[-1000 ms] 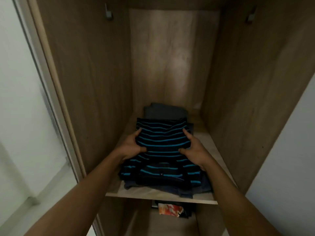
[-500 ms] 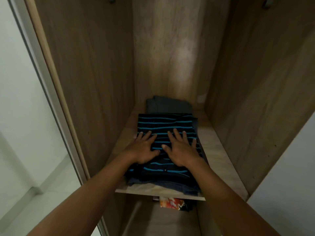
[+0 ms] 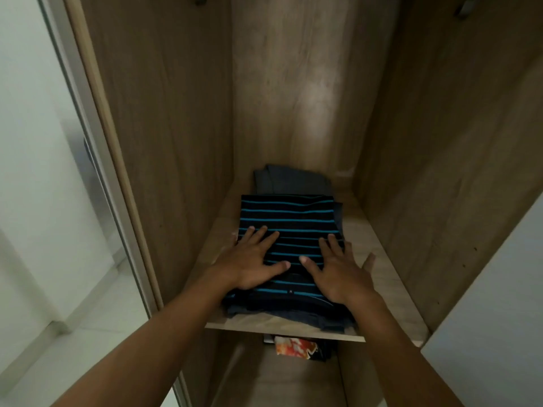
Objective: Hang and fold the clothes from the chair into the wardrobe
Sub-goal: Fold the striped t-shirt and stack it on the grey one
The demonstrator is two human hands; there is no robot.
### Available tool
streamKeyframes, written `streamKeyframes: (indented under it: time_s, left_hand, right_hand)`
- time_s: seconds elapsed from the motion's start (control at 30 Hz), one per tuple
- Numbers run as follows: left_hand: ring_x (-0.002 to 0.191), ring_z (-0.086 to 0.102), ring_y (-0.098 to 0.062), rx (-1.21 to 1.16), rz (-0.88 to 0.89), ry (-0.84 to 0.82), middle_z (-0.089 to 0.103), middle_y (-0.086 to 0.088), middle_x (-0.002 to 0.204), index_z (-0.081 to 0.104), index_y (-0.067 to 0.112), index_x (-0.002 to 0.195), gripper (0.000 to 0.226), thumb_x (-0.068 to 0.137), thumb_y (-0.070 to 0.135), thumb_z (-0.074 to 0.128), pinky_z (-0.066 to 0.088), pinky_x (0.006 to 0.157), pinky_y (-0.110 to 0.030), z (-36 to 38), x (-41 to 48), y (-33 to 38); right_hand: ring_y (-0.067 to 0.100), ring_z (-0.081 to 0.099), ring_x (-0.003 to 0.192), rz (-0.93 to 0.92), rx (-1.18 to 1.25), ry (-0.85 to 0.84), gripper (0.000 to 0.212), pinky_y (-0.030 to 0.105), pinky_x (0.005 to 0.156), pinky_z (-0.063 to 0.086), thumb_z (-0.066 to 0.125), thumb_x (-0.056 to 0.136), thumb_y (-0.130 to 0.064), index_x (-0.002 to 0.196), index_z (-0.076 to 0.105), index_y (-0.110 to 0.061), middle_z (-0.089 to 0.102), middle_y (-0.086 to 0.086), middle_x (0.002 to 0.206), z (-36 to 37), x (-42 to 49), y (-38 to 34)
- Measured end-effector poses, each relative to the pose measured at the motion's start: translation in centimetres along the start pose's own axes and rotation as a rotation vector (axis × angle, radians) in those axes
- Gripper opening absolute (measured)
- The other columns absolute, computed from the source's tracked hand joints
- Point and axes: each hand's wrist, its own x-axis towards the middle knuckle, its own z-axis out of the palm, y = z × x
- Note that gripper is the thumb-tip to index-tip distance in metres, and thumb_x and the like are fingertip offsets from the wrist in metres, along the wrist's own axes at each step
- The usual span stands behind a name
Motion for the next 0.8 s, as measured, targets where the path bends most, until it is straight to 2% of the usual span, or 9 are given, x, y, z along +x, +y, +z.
streamKeyframes:
  time_s: [0.2, 0.37, 0.5, 0.6, 0.67, 0.8]
  left_hand:
    - [0.152, -0.011, -0.019, 0.067, -0.011, -0.026, -0.008, 0.004, 0.167, 0.002, 0.035, 0.158, 0.082, 0.091, 0.077, 0.023, -0.003, 0.123, -0.045, 0.7, -1.0, 0.9]
    - [0.153, 0.001, -0.023, -0.043, -0.002, 0.124, 0.006, 0.001, 0.167, 0.018, 0.027, 0.158, 0.075, 0.096, 0.067, 0.032, 0.006, 0.123, -0.048, -0.1, -3.1, 1.8]
    - [0.153, 0.003, -0.025, -0.082, 0.040, 0.152, 0.009, -0.002, 0.166, 0.021, 0.025, 0.157, 0.074, 0.097, 0.066, 0.035, 0.012, 0.123, -0.048, -0.3, -6.6, 2.8]
    - [0.153, 0.006, -0.024, -0.059, 0.060, 0.177, 0.011, -0.002, 0.166, 0.022, 0.024, 0.157, 0.072, 0.098, 0.063, 0.035, 0.012, 0.122, -0.047, -0.8, -10.1, 4.3]
    - [0.152, 0.009, -0.022, -0.033, 0.073, 0.206, 0.013, -0.002, 0.166, 0.022, 0.024, 0.157, 0.070, 0.099, 0.060, 0.036, 0.012, 0.120, -0.046, -1.4, -12.5, 5.7]
    - [0.152, 0.013, -0.022, -0.010, 0.114, 0.256, 0.015, -0.002, 0.165, 0.019, 0.025, 0.157, 0.072, 0.098, 0.060, 0.038, 0.016, 0.120, -0.051, -2.7, -16.8, 8.7]
  right_hand:
    - [0.022, -0.007, 0.154, -0.005, 0.013, -0.023, 0.084, 0.066, 0.116, -0.005, 0.013, 0.091, -0.078, 0.159, -0.003, -0.031, -0.009, -0.009, 0.166, 0.4, -0.8, -0.3]
    - [0.020, 0.021, 0.150, -0.040, 0.176, 0.207, 0.070, 0.068, 0.115, 0.000, 0.026, 0.098, -0.066, 0.157, 0.018, -0.029, 0.025, -0.005, 0.163, -0.6, -3.7, -0.2]
    - [0.021, 0.036, 0.142, -0.067, 0.250, 0.324, 0.064, 0.064, 0.116, 0.003, 0.030, 0.099, -0.063, 0.155, 0.026, -0.030, 0.039, -0.003, 0.156, -1.7, -7.8, -0.2]
    - [0.022, 0.045, 0.136, -0.114, 0.341, 0.358, 0.059, 0.067, 0.115, 0.004, 0.032, 0.098, -0.063, 0.151, 0.032, -0.037, 0.049, -0.006, 0.148, -2.7, -11.8, -0.2]
    - [0.023, 0.046, 0.135, -0.126, 0.356, 0.380, 0.057, 0.068, 0.116, 0.008, 0.034, 0.099, -0.060, 0.151, 0.033, -0.035, 0.050, -0.005, 0.147, -3.8, -14.9, 0.0]
    - [0.028, 0.043, 0.138, -0.140, 0.348, 0.445, 0.058, 0.058, 0.117, 0.024, 0.036, 0.103, -0.052, 0.154, 0.029, -0.025, 0.045, 0.005, 0.152, -6.1, -20.9, 1.1]
